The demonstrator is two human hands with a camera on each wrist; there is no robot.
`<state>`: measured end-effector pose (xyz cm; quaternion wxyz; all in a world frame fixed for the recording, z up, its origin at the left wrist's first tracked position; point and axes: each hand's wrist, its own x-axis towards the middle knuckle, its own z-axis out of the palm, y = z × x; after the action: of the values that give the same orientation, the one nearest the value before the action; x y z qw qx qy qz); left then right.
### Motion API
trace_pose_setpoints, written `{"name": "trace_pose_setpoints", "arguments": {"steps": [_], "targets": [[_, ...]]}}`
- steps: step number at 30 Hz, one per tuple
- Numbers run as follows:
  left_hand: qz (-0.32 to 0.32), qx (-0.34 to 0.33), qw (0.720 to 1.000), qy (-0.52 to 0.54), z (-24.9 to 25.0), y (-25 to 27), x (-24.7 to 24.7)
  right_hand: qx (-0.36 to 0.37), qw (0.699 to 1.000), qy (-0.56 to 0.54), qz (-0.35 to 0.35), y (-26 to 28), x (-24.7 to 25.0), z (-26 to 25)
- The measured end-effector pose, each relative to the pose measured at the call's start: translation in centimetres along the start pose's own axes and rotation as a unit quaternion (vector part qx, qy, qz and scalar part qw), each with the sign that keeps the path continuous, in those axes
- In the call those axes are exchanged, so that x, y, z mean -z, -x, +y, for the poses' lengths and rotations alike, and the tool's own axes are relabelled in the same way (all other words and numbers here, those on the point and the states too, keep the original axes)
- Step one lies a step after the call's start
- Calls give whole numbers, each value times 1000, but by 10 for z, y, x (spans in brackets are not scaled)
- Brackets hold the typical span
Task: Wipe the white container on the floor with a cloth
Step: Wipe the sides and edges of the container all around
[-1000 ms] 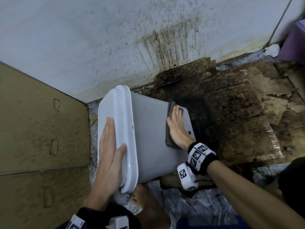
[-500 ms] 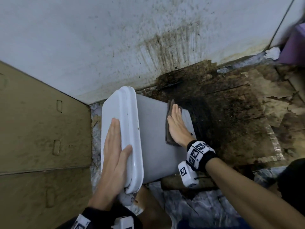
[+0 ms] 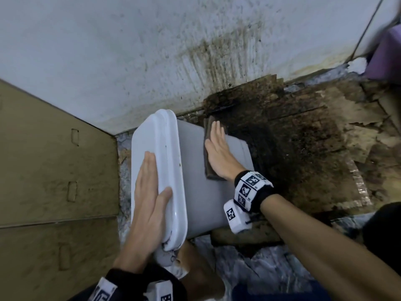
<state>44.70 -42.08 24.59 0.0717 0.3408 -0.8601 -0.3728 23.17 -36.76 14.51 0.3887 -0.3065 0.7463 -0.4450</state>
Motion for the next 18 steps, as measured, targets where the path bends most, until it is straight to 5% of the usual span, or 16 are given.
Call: {"name": "trace_pose_setpoints", "arguments": {"steps": [5, 11, 16, 18], "targets": [[-6, 21, 1000, 5, -6, 2, 6, 155, 987, -9, -42, 31, -36, -31], [1, 12, 1000, 5, -3, 1, 5, 55, 999, -3, 0, 4, -8, 4], [2, 21, 1000, 12, -4, 0, 3, 185, 980, 71, -21, 39, -26, -15], [-1, 29, 1000, 12, -6, 1, 5, 183, 979, 92, -20, 35, -21, -1]]}}
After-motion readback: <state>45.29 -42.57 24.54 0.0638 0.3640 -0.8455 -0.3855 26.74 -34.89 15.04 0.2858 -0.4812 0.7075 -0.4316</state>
